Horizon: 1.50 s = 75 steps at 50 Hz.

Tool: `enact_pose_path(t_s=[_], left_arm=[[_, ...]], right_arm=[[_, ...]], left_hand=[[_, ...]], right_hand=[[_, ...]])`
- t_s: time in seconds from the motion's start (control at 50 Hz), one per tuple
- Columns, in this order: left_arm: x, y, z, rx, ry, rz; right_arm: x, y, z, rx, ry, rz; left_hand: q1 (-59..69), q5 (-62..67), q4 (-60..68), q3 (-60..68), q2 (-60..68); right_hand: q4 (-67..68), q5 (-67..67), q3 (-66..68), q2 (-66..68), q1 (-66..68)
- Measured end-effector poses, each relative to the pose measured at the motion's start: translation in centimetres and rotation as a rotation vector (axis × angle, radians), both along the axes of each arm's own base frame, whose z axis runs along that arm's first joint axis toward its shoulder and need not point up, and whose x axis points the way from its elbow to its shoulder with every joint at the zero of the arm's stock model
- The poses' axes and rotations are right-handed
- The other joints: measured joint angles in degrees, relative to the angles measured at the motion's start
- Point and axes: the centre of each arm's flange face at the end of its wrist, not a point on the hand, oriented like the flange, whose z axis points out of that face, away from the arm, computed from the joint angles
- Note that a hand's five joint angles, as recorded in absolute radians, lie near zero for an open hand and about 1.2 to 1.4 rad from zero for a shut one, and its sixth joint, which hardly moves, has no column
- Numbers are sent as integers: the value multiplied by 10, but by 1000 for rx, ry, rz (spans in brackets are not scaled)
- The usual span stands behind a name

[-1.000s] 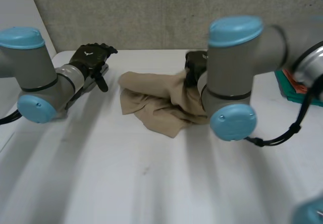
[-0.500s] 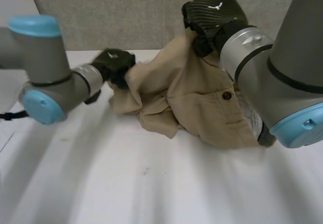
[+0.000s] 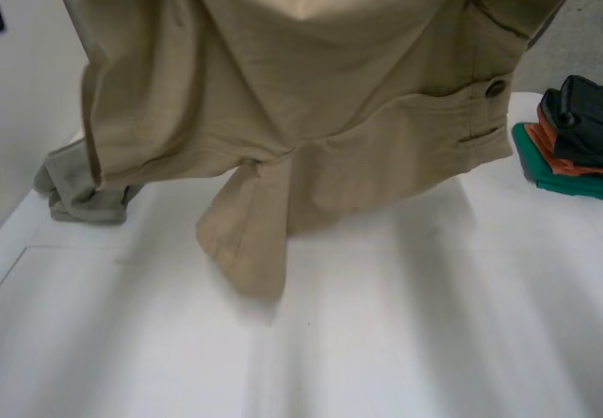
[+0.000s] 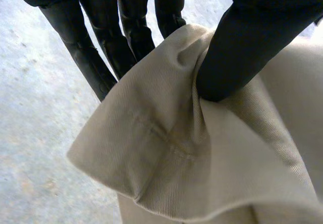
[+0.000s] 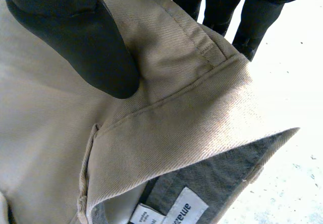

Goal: Fold the laundry.

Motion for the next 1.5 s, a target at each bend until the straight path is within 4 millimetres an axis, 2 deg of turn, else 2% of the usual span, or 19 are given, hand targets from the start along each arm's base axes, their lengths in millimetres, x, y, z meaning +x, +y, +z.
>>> enact_pose_path(t_s=[0.08,0.18,0.32,0.44,0.5,0.58,0.66,0.7,0.76,0.86,1.0,1.18,1.22,1.26,1.34,1.36,1.38,1.46,1.5], left_arm=[[6,-3,11,-22,19,38],[6,-27,6,-3,11,81],[-11,-102,-46,81,-77,145],[-33,-166,-109,85,-156,189],[-41,-186,-130,69,-164,203],[-54,-219,-164,10,-136,229],[-61,-235,-176,-44,-96,245],[-65,-243,-183,-77,-69,250],[-67,-245,-187,-85,-58,246],[-68,-241,-186,-61,-63,237],[-53,-218,-167,34,-106,292],[-32,-155,-160,217,-252,333],[-25,-123,-170,309,-330,314],[-21,-108,-177,353,-366,300],[-13,-57,-211,500,-472,222],[-13,-53,-214,513,-480,213],[-11,-36,-229,566,-513,175],[-8,1,-266,681,-581,88],[-8,11,-277,707,-596,68]], right_arm=[[-3,8,4,6,11,11],[2,5,1,26,21,25],[32,-40,-43,156,29,28],[66,-85,-95,233,-56,14],[79,-99,-113,226,-100,4],[105,-125,-154,153,-182,-30],[118,-139,-179,70,-205,-62],[126,-149,-194,-12,-201,-94],[131,-158,-204,-94,-179,-134],[127,-170,-204,-157,-146,-186],[106,-170,-176,-75,-62,-99],[73,-140,-171,192,193,101],[58,-129,-181,290,304,131],[51,-124,-187,327,353,139],[29,-112,-213,400,516,164],[28,-111,-216,402,529,167],[22,-108,-227,406,581,183],[12,-106,-253,373,680,219],[10,-107,-261,351,701,225]], left_hand=[[0,0,0,1,0],[0,0,0,1,0],[0,0,0,1,0],[0,0,0,1,1],[0,0,0,1,1],[0,0,0,1,1],[-10,-10,-16,-14,-15],[-287,-239,-265,-257,-275],[-545,-489,-522,-508,-515],[-560,-529,-573,-562,-568],[-560,-529,-573,-562,-568],[-560,-529,-573,-562,-568],[-559,-529,-573,-562,-568],[-560,-529,-573,-562,-568],[-560,-529,-573,-562,-568],[-560,-529,-573,-562,-568],[-560,-529,-573,-562,-568],[-559,-529,-573,-562,-568],[-560,-529,-573,-562,-568]], right_hand=[[0,0,0,0,0],[0,0,0,0,0],[1,0,0,0,0],[2,0,0,0,0],[2,0,1,0,0],[2,0,3,0,0],[-56,-55,-55,-56,-49],[-294,-300,-294,-305,-290],[-520,-513,-515,-522,-499],[-565,-541,-559,-557,-523],[-565,-541,-559,-557,-523],[-565,-541,-559,-557,-523],[-565,-541,-559,-557,-523],[-565,-541,-559,-557,-523],[-564,-541,-557,-556,-521],[-564,-540,-557,-556,-521],[-561,-539,-557,-556,-520],[-543,-527,-538,-535,-514],[-532,-515,-524,-520,-502]])
